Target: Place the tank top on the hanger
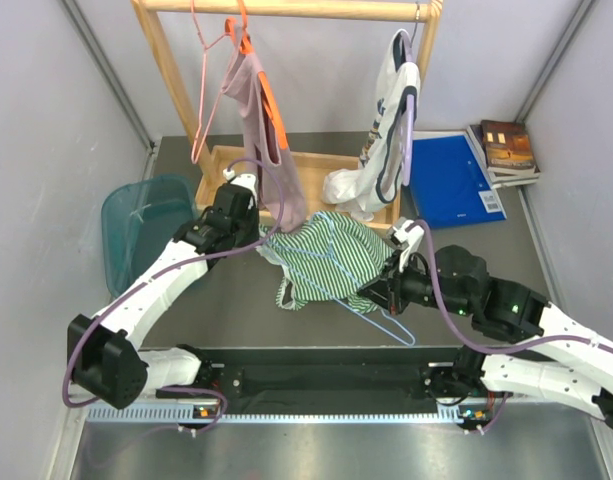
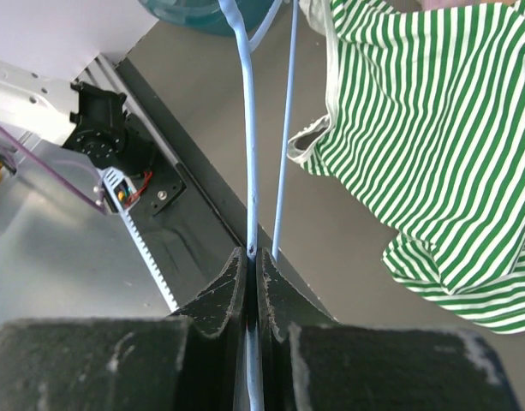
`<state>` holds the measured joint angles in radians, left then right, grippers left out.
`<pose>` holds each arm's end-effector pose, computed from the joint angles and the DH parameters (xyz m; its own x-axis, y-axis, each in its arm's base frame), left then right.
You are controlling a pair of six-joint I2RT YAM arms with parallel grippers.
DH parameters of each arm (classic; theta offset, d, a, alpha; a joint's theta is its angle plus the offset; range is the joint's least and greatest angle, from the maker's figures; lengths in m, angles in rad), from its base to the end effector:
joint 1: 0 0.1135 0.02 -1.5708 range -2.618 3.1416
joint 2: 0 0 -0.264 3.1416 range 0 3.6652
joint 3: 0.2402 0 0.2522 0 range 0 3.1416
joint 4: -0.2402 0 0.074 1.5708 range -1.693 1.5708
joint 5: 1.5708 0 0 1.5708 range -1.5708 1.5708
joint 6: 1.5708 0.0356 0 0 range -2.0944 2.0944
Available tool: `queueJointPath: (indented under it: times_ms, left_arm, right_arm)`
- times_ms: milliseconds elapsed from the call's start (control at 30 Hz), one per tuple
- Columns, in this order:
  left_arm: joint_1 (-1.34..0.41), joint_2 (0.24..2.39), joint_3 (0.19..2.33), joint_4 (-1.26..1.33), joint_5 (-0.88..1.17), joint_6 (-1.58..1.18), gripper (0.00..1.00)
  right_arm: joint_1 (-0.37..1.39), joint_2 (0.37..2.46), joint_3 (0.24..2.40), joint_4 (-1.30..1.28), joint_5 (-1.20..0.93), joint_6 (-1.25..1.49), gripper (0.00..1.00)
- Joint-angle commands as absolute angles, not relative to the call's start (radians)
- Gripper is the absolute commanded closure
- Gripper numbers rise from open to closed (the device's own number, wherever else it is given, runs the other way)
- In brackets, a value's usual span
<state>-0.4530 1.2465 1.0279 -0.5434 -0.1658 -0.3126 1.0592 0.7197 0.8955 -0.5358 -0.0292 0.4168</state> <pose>0.2426 -0.1116 0.2939 -0.6904 -0.0013 -0.7234 0.1177 0.9865 -0.1141 0.0748 0.1354 0.3508 -0.5160 -0.0924 -0.8516 -0.7394 0.5500 0.3883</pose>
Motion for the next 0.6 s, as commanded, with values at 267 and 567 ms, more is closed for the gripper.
queueJointPath:
  times_ms: [267, 567]
  left_arm:
    - [-0.449, 1.23, 1.072, -0.566, -0.124, -0.31, 1.0]
    - [-0.451, 1.212, 1.081, -0.586, -0.022, -0.302, 1.0]
  right_arm:
    - [1.1, 0.77, 0.879, -0.419, 0.061, 0.41, 1.0]
    - [1.111, 0.773, 0.85, -0.342, 0.087, 0.408, 1.0]
